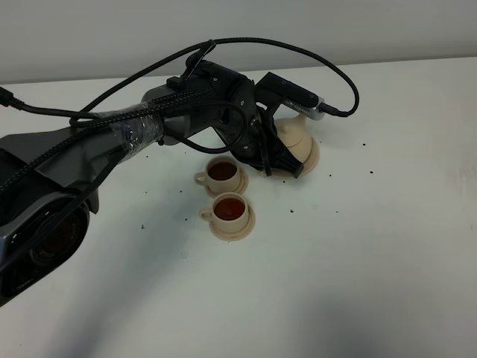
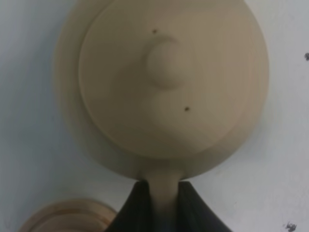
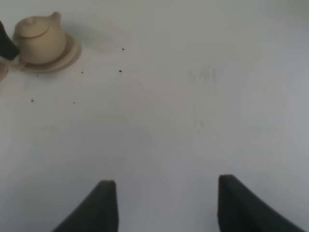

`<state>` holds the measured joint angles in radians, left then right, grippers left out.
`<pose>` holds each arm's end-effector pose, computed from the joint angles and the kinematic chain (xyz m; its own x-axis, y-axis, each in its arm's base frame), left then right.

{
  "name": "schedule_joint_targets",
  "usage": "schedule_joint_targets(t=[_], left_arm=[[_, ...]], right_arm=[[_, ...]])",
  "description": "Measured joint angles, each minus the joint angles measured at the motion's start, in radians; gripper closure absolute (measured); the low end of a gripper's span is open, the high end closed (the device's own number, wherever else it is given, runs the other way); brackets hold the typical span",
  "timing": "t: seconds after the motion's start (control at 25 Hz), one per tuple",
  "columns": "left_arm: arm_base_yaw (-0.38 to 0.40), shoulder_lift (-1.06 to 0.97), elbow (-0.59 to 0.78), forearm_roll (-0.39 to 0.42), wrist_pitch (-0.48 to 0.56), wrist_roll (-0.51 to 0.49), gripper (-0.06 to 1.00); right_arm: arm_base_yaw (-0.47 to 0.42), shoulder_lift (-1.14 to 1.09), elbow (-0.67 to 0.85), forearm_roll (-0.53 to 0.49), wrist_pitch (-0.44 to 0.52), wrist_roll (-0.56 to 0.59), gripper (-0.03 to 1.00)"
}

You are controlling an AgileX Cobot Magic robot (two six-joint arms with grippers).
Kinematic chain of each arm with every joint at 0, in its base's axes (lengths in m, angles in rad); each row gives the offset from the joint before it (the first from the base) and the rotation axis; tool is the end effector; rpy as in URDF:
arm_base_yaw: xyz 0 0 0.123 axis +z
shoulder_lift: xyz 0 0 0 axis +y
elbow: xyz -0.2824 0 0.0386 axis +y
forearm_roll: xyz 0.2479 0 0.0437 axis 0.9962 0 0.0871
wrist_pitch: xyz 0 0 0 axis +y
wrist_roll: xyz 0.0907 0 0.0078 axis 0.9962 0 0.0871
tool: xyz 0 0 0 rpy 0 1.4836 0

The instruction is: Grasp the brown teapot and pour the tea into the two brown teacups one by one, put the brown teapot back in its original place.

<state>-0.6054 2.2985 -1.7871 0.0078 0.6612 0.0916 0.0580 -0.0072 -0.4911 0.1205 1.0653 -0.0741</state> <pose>0.4086 -0.2822 0.1444 -0.6685 0.5813 -0.4639 0.6355 0.7705 0.0498 -0.0060 0.0093 0.2748 -0.4557 -0.0419 -0.8891 -0.1580 0.9868 0.0345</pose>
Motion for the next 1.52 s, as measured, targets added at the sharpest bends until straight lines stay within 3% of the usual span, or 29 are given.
schedule_joint_targets(t=[0.4,0.52,0.68,0.8,0.92,1.32,1.52], left_arm=[[0.000,-0.038,-0.001,-0.008,0.033,0.000,0.43],[0.000,-0.094,-0.001,-0.008,0.160,0.000,0.41],[0.000,-0.192,-0.002,-0.008,0.474,-0.002,0.41],[0.000,-0.269,0.045,-0.008,0.528,-0.032,0.42],[0.000,-0.368,0.175,-0.002,0.529,-0.058,0.43],[0.000,-0.815,0.801,-0.008,0.527,-0.092,0.45],[0.000,-1.061,1.046,-0.002,0.425,-0.107,0.45]], right_arm=[[0.000,0.000,0.000,0.000,0.000,0.000,0.48],[0.000,0.000,0.000,0.000,0.000,0.000,0.48],[0.000,0.000,0.000,0.000,0.000,0.000,0.48],[0.000,0.000,0.000,0.000,0.000,0.000,0.48],[0.000,0.000,0.000,0.000,0.000,0.000,0.48],[0.000,0.000,0.000,0.000,0.000,0.000,0.48],[0.000,0.000,0.000,0.000,0.000,0.000,0.48]])
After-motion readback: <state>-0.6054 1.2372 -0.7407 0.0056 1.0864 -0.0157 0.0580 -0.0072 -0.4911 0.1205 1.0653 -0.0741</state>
